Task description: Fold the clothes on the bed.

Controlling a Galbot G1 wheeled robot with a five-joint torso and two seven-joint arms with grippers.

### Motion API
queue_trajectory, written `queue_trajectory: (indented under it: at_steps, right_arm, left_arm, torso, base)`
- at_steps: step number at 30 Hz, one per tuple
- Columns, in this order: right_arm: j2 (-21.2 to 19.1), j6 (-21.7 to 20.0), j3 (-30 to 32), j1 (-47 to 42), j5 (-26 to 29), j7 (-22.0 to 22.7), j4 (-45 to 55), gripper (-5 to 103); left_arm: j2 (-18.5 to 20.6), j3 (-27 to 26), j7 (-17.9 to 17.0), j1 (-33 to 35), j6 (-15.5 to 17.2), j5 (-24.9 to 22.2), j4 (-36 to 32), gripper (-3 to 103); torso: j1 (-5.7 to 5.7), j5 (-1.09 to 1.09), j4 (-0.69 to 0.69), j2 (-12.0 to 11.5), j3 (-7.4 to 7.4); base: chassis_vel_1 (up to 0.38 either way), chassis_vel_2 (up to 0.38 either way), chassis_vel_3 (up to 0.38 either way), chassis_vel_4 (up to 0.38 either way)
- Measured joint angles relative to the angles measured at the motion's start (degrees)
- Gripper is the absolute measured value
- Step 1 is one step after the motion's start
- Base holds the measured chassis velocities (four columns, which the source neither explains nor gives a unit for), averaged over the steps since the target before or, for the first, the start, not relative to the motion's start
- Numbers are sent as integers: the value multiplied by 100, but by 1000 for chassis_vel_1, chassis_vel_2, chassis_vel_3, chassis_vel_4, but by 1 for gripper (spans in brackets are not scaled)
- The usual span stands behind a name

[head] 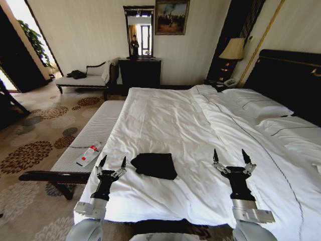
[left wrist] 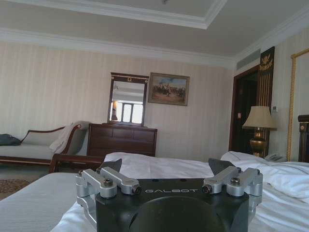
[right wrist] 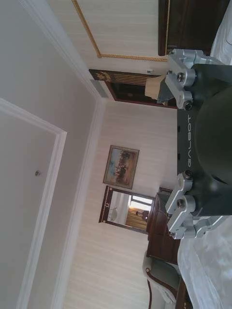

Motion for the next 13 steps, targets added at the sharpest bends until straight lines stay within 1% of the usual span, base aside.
queue_trajectory:
  at_steps: [13]
  right_arm:
    - [-7,-17,-33,44,48,-3,-29,100]
  left_arm:
    - [6,-18,9,-13,11,-24,12,100]
  torso:
    - [1,0,-1,0,1]
  base:
    - [0,0,0,0]
